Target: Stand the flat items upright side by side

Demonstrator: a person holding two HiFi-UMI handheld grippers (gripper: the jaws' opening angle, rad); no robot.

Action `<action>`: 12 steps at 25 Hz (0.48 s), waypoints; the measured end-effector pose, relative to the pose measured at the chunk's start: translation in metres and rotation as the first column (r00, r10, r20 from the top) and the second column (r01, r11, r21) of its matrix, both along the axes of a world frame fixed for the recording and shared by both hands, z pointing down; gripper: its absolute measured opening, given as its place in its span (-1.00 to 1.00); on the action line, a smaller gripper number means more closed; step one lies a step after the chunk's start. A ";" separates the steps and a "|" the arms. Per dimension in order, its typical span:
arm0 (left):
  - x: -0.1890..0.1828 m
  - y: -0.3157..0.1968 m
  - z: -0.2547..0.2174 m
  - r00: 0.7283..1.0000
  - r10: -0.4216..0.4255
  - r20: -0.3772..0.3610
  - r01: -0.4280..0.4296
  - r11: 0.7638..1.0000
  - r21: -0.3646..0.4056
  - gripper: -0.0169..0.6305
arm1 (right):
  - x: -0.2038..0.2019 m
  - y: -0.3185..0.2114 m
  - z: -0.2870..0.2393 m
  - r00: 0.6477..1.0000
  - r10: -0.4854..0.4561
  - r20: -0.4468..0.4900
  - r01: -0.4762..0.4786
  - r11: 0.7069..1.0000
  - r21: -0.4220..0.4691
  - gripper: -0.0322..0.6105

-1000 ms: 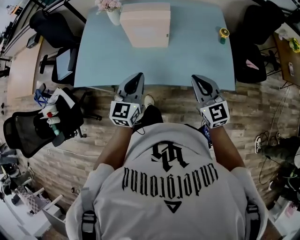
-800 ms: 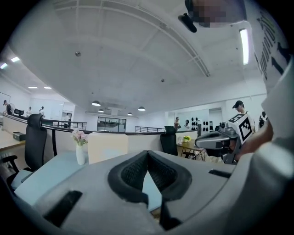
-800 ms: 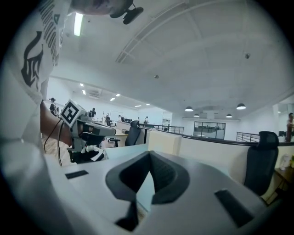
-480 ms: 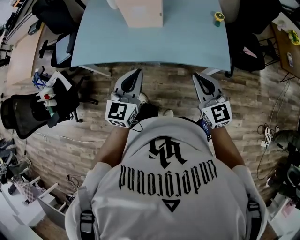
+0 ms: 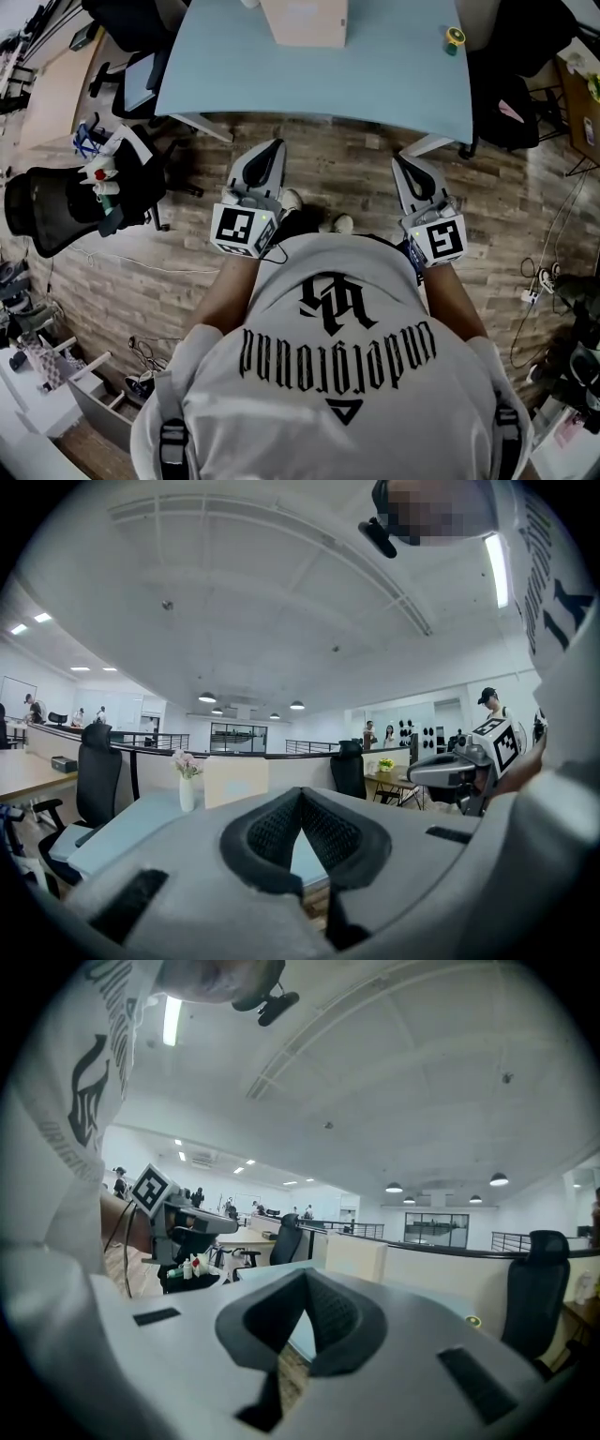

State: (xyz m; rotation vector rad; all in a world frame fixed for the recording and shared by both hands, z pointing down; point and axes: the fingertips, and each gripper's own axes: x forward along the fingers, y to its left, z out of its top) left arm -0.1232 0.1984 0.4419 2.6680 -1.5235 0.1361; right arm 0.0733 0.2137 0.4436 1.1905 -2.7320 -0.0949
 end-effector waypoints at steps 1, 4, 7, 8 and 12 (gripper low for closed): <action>-0.002 0.001 0.000 1.000 -0.002 0.000 0.002 1.000 -0.001 -0.95 | -0.002 0.000 -0.001 1.000 -0.001 -0.002 0.001 1.000 0.001 -0.89; -0.008 0.004 0.000 1.000 -0.002 -0.003 0.002 1.000 -0.003 -0.95 | -0.007 -0.001 -0.005 1.000 -0.003 0.004 0.003 1.000 0.008 -0.89; -0.012 0.006 -0.001 1.000 -0.004 -0.008 0.004 1.000 -0.002 -0.95 | -0.010 -0.001 -0.007 1.000 -0.007 -0.005 0.007 1.000 0.012 -0.89; -0.013 0.006 -0.002 1.000 -0.005 -0.008 0.005 1.000 -0.001 -0.95 | -0.011 -0.001 -0.008 1.000 -0.007 -0.003 0.007 1.000 0.012 -0.89; -0.014 0.009 -0.004 1.000 -0.004 -0.011 0.004 1.000 0.003 -0.95 | -0.011 0.000 -0.011 1.000 -0.008 0.003 0.008 1.000 0.015 -0.89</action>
